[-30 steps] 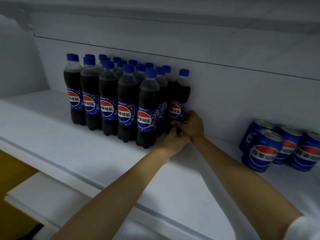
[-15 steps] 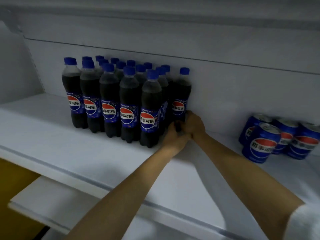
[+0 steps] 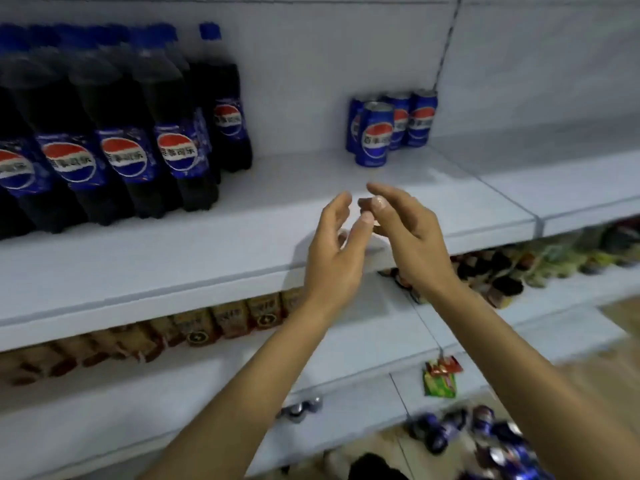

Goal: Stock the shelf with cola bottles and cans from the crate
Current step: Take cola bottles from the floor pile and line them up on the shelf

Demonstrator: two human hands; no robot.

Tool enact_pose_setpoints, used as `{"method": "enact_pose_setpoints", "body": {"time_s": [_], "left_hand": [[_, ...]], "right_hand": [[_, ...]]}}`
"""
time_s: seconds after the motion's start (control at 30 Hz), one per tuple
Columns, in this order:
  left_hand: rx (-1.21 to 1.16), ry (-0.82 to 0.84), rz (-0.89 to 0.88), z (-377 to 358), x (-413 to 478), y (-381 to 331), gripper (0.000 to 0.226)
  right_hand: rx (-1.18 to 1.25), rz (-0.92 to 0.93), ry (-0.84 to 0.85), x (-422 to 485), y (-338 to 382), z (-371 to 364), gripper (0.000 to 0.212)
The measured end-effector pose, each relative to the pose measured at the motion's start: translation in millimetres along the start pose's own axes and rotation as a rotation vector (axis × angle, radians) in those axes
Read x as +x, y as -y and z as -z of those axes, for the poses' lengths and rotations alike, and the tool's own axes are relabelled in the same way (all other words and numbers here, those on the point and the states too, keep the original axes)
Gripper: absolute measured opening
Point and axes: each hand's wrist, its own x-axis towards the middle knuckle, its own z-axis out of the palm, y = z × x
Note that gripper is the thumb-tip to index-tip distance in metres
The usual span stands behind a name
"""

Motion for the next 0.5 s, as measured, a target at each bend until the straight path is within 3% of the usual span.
{"method": "enact_pose_setpoints", "body": {"time_s": [0.17,0.33,0.5], "left_hand": [[-0.199,0.237,0.261,-33,-84,39,0.060],[-0.227,0.258,0.597,-57,-149,89,0.056],[-0.102,0.377,0.744,-107,-193,125,0.054]], "right_hand": [[-0.016,-0.328,-0.221,-145,-33,61,0.044],[0.010,-0.682,-0.484,-270,-60,114,0.090],[0.042,-0.843,-0.639,-349,-82,160,0.063]]}}
